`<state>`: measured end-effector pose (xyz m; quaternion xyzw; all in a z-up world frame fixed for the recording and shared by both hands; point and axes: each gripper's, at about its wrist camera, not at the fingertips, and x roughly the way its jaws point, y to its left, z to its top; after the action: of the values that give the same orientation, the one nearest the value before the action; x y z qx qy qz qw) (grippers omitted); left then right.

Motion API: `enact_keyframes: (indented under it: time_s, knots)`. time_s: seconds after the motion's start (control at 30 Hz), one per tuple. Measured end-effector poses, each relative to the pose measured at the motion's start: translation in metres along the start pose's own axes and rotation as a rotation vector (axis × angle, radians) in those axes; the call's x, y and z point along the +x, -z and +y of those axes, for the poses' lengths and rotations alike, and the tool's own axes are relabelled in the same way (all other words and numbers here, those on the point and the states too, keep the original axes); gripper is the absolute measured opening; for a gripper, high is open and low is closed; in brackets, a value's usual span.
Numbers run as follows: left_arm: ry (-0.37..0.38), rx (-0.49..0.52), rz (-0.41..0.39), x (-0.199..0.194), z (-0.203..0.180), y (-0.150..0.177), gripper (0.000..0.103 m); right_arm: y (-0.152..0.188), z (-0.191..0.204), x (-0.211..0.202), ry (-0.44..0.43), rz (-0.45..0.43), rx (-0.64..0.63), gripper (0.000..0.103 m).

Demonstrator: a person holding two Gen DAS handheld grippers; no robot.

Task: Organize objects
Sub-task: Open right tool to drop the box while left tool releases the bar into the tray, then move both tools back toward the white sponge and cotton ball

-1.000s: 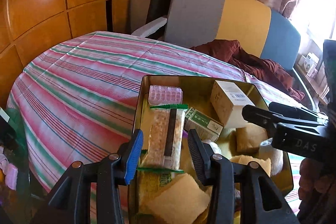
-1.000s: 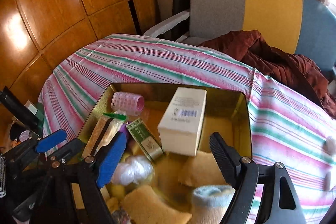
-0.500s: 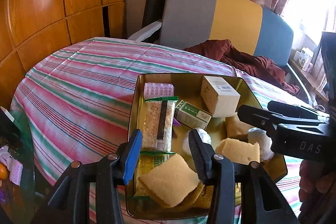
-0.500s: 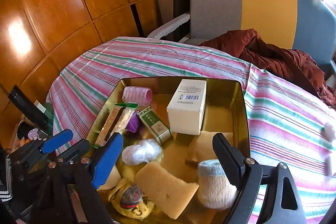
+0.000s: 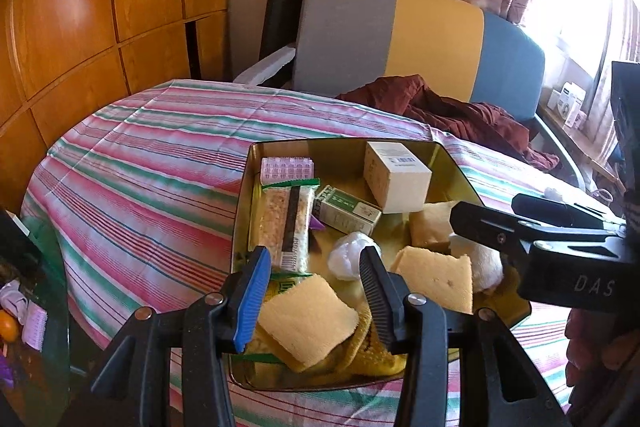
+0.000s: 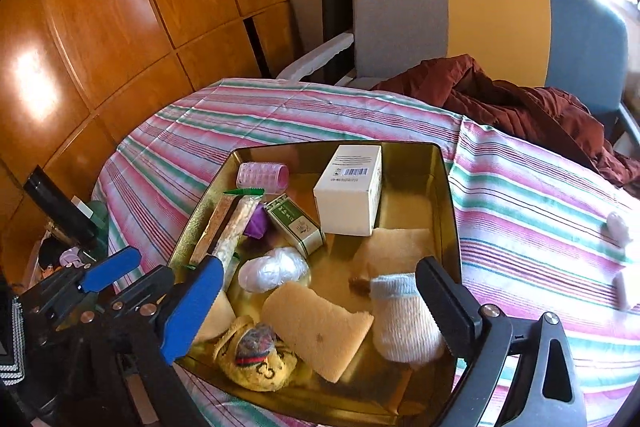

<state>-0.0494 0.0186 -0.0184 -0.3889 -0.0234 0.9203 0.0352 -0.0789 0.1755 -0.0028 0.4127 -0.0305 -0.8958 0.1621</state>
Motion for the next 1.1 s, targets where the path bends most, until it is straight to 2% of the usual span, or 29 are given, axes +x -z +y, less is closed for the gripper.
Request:
enact_keyframes:
  time_s: [0.37,0.57,0.8,1.1]
  knots:
    - [0.028,0.043,-0.001,-0.008,-0.016,0.003,0.047,0.014,-0.014,-0.024,0.029,-0.029,0.024,0.101]
    - [0.054,0.079,-0.006,-0.012,-0.031,0.003,0.049,0.023,-0.040,-0.040,0.068,-0.037,0.073,0.102]
    - [0.114,0.119,0.014,-0.012,-0.051,0.002,0.049,0.041,-0.088,-0.052,0.140,-0.008,0.152,0.102]
    - [0.197,0.170,0.052,-0.007,-0.080,0.006,0.049,0.072,-0.178,-0.067,0.266,0.049,0.326,0.102]
